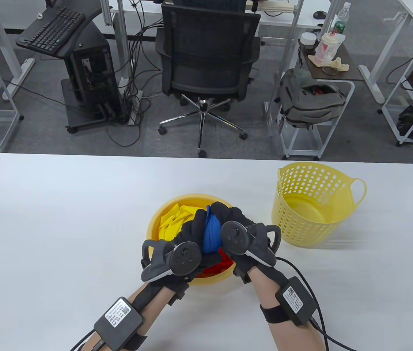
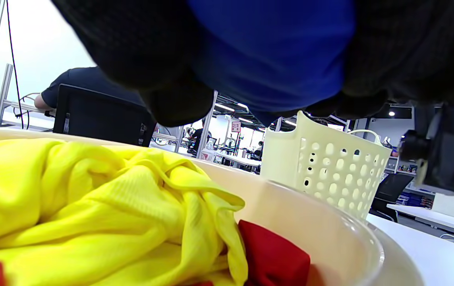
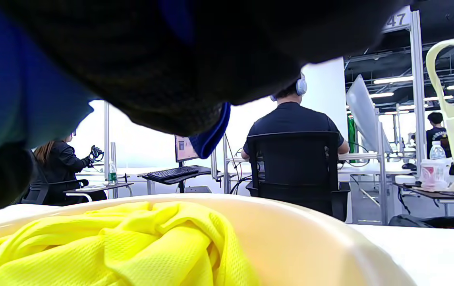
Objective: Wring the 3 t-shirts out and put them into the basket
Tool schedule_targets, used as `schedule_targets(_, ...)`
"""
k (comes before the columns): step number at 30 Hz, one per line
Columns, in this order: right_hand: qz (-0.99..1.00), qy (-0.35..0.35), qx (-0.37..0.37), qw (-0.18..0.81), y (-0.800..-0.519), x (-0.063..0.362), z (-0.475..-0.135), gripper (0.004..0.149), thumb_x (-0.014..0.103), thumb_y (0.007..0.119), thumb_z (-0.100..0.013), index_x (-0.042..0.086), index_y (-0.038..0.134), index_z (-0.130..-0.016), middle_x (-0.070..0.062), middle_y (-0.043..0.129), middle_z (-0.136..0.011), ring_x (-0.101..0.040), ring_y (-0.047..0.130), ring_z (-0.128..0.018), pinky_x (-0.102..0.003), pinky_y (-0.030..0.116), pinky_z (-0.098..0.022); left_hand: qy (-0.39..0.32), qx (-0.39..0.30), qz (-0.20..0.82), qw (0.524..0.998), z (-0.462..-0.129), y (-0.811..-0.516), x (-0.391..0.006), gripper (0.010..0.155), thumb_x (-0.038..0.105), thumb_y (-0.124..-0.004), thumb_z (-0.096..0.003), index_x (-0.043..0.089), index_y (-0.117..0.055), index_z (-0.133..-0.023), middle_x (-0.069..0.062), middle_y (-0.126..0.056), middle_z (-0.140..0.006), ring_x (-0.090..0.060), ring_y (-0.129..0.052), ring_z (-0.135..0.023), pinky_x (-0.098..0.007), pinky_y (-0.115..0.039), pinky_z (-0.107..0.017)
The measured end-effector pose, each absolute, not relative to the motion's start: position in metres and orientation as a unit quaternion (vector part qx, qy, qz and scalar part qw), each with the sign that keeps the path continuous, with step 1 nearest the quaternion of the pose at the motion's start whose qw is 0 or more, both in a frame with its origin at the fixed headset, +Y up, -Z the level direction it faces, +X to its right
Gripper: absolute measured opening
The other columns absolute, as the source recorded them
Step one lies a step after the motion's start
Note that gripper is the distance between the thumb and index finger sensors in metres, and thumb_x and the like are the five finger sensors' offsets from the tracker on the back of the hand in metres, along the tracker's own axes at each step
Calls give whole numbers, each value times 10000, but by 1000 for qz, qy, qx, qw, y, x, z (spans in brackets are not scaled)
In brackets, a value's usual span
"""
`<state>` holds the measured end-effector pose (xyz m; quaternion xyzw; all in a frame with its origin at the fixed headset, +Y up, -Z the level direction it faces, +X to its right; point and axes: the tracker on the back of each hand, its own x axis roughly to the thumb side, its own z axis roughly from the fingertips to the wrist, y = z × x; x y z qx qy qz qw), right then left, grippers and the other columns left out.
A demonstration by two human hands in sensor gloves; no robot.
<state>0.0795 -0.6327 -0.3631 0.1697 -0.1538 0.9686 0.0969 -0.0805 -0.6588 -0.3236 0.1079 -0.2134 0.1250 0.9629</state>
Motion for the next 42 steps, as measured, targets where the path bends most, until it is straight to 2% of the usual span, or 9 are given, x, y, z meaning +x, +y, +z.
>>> schedule_targets(10, 966, -172, 167, 92, -633, 80, -362, 864, 219, 1064, -413, 254, 470, -1040, -152, 841, -767, -195, 971, -240, -236, 891, -68, -217, 109, 127, 962, -325, -657, -82, 1186, 693, -921, -486, 66, -203, -1192, -289, -688, -1066, -336, -1026, -724, -405, -969, -393)
schedule_targets(14, 963, -166, 180, 115, -637, 84, -366, 869, 252, 1061, -412, 259, 468, -1046, -149, 842, -772, -199, 975, -251, -238, 897, -76, -229, 69, 175, 955, -331, -658, -92, 1181, 739, -882, -498, 74, -197, -1193, -273, -697, -1069, -318, -1028, -739, -400, -969, -410)
schedule_targets(18, 933, -142, 210, 255, -629, 108, -371, 857, 299, 1061, -409, 255, 489, -1046, -154, 842, -783, -227, 980, -279, -263, 904, -99, -271, -26, 386, 882, -339, -655, -110, 1142, 797, -788, -549, 113, -156, -1211, -290, -611, -1118, -405, -927, -834, -493, -880, -523)
schedule_targets(22, 881, -161, 245, 372, -613, 135, -370, 863, 316, 1059, -408, 274, 488, -1054, -148, 831, -819, -238, 994, -319, -277, 925, -135, -344, -35, 465, 815, -337, -645, -118, 1031, 839, -610, -611, 232, -33, -1212, -295, -359, -1265, -525, -629, -1069, -628, -666, -724)
schedule_targets(26, 833, -230, 157, 478, -588, 199, -366, 900, 312, 1046, -439, 238, 429, -1090, -192, 795, -866, -269, 986, -349, -298, 926, -159, -335, -15, 508, 793, -336, -634, -134, 967, 821, -562, -631, 272, -16, -1210, -287, -239, -1292, -566, -434, -1124, -674, -537, -763)
schedule_targets(30, 842, -319, -38, 434, -591, 257, -363, 954, 285, 1026, -466, 130, 346, -1117, -279, 726, -934, -336, 985, -396, -357, 939, -201, -297, 27, 452, 840, -340, -633, -152, 973, 809, -564, -642, 242, -7, -1203, -303, -258, -1285, -576, -418, -1120, -680, -523, -761)
schedule_targets(33, 844, -309, -151, 413, -605, 284, -369, 979, 241, 986, -501, 9, 263, -1119, -402, 600, -989, -449, 953, -482, -459, 920, -283, -267, 32, 423, 865, -345, -637, -160, 975, 795, -577, -645, 227, -10, -1199, -316, -273, -1277, -588, -397, -1112, -684, -503, -761)
schedule_targets(37, 831, -295, -225, 415, -626, 308, -377, 955, 191, 944, -532, -46, 223, -1112, -483, 479, -1009, -547, 893, -537, -537, 876, -341, -235, 18, 386, 892, -350, -644, -165, 970, 780, -584, -651, 210, -22, -1199, -328, -280, -1269, -599, -386, -1100, -683, -494, -759)
schedule_targets(42, 869, -252, -204, 375, -627, 308, -382, 837, 276, 912, -567, -11, 373, -1139, -499, 456, -1048, -646, 819, -658, -637, 811, -441, -188, 5, 337, 922, -358, -655, -168, 937, 734, -640, -652, 207, -117, -1223, -331, -320, -1261, -607, -398, -1086, -687, -495, -750)
